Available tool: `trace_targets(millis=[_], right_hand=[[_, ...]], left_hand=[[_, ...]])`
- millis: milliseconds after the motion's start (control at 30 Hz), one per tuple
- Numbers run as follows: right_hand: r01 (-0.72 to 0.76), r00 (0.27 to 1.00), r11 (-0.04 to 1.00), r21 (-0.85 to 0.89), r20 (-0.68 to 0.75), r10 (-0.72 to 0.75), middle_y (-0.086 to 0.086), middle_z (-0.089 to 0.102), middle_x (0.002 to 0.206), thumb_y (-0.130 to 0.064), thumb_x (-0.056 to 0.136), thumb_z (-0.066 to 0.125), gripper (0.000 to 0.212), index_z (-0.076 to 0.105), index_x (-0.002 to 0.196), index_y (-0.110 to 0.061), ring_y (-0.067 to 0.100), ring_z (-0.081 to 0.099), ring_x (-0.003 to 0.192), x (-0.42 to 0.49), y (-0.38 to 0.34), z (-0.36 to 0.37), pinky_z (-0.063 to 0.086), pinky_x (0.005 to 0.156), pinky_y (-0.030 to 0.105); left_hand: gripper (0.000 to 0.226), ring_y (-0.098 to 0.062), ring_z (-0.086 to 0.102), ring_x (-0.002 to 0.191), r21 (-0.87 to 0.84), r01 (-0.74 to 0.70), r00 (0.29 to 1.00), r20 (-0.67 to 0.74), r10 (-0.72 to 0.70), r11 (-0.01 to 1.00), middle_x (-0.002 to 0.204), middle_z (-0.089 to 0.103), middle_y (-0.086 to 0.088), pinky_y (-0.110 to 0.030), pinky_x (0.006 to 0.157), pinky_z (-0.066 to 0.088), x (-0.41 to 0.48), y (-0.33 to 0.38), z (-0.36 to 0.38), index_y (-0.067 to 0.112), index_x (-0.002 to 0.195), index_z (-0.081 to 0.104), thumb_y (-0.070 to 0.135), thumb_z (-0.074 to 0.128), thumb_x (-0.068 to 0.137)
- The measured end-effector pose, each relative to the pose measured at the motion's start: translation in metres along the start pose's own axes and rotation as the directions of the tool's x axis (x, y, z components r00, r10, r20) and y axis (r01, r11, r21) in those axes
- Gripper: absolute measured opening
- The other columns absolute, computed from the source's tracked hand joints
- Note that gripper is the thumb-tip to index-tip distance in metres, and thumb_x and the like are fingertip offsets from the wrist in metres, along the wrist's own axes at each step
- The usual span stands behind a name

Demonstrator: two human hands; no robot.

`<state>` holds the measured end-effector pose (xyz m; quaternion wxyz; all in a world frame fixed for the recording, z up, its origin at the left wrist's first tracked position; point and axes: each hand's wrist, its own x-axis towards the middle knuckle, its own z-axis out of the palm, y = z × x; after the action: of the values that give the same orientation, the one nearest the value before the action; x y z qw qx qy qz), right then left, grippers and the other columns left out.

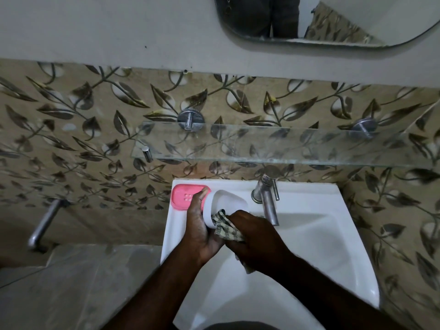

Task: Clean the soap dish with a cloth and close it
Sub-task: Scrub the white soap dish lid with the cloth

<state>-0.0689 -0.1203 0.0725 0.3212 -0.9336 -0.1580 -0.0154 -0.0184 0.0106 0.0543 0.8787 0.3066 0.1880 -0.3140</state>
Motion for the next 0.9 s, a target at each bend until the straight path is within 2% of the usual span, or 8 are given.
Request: trace_targets(millis=[100,167,300,433,533,633,733,900], right_hand=[[-0.150,0.984,0.966,0.213,-0.058,0.166,-0.009,0.056,0.058,-0.031,0.086,0.061,0.021,0.047,0.071,-0.034,0.009,0.057,0.052,0.002,-0.005,0.001,0.051,0.058,0.031],[-0.210,0.964,0.936,0.281,-0.100,0.246,-0.004,0.062,0.063,-0.028,0.085,0.063,0.023,0.050,0.066,-0.028,0.013,0.059,0.060,0.006,-0.014,0.002,0.050,0.062,0.037],[-0.151,0.988,0.942,0.300,0.066,0.137,-0.004,0.057,0.074,-0.016,0.080,0.055,0.012,0.053,0.078,-0.027,0.019,0.058,0.069,0.002,-0.024,0.004,0.051,0.066,0.034],[0.080,0.983,0.971,-0.226,0.180,-0.039,-0.009,0.060,0.110,-0.030,0.079,0.051,0.032,0.053,0.110,-0.029,0.021,0.061,0.092,-0.015,0.007,0.004,0.051,0.071,0.030],[0.071,0.996,0.956,-0.284,0.075,-0.052,-0.012,0.068,0.107,-0.033,0.077,0.058,0.032,0.059,0.109,-0.033,0.018,0.066,0.087,-0.013,0.014,0.003,0.056,0.067,0.030],[-0.155,0.987,0.986,-0.055,0.041,0.157,-0.002,0.068,0.074,-0.030,0.078,0.054,0.007,0.061,0.078,-0.027,0.013,0.067,0.068,0.002,0.006,-0.007,0.052,0.061,0.028],[-0.344,0.935,0.898,0.273,0.017,0.353,-0.003,0.057,0.055,-0.031,0.073,0.055,0.020,0.053,0.058,-0.018,0.004,0.054,0.052,0.016,0.004,-0.021,0.043,0.056,0.027],[-0.419,0.833,0.457,0.785,0.131,0.538,0.018,0.066,0.078,-0.005,0.084,0.059,0.014,0.062,0.093,0.005,0.024,0.060,0.065,0.013,0.008,-0.040,0.047,0.057,0.027]], left_hand=[[0.072,-0.037,0.065,0.101,0.048,-0.058,0.998,0.016,0.058,0.997,0.109,0.065,-0.027,-0.045,0.091,0.052,-0.002,-0.006,-0.001,-0.001,0.114,0.066,0.057,0.066,0.071],[0.071,-0.033,0.066,0.099,0.075,-0.107,0.994,0.004,0.107,0.991,0.108,0.065,-0.026,-0.042,0.093,0.052,-0.001,-0.013,0.001,0.000,0.111,0.069,0.058,0.067,0.071],[0.067,-0.031,0.069,0.082,0.097,-0.108,0.992,-0.051,0.114,0.989,0.088,0.072,-0.020,-0.039,0.083,0.053,0.000,-0.012,0.001,0.003,0.091,0.076,0.064,0.055,0.073],[0.057,-0.032,0.065,0.074,0.084,-0.119,0.989,-0.079,0.125,0.989,0.079,0.071,-0.018,-0.041,0.081,0.050,0.005,0.006,-0.001,0.007,0.094,0.072,0.059,0.056,0.078],[0.057,-0.031,0.067,0.073,0.146,-0.085,0.990,-0.101,0.100,0.986,0.081,0.072,-0.018,-0.038,0.076,0.053,0.007,0.007,0.003,0.008,0.097,0.071,0.061,0.057,0.079],[0.064,-0.033,0.069,0.084,0.121,-0.065,0.990,-0.120,0.079,0.991,0.094,0.073,-0.020,-0.043,0.084,0.053,0.007,0.008,0.004,0.009,0.101,0.073,0.066,0.057,0.077],[0.071,-0.035,0.063,0.109,0.068,-0.068,0.992,-0.105,0.075,0.995,0.119,0.068,-0.018,-0.052,0.103,0.043,0.006,0.010,0.000,0.014,0.116,0.068,0.071,0.053,0.077],[0.080,-0.037,0.057,0.121,-0.006,-0.031,0.999,0.008,0.031,1.000,0.127,0.064,-0.017,-0.058,0.110,0.033,0.002,0.007,-0.014,0.015,0.126,0.063,0.078,0.043,0.079]])
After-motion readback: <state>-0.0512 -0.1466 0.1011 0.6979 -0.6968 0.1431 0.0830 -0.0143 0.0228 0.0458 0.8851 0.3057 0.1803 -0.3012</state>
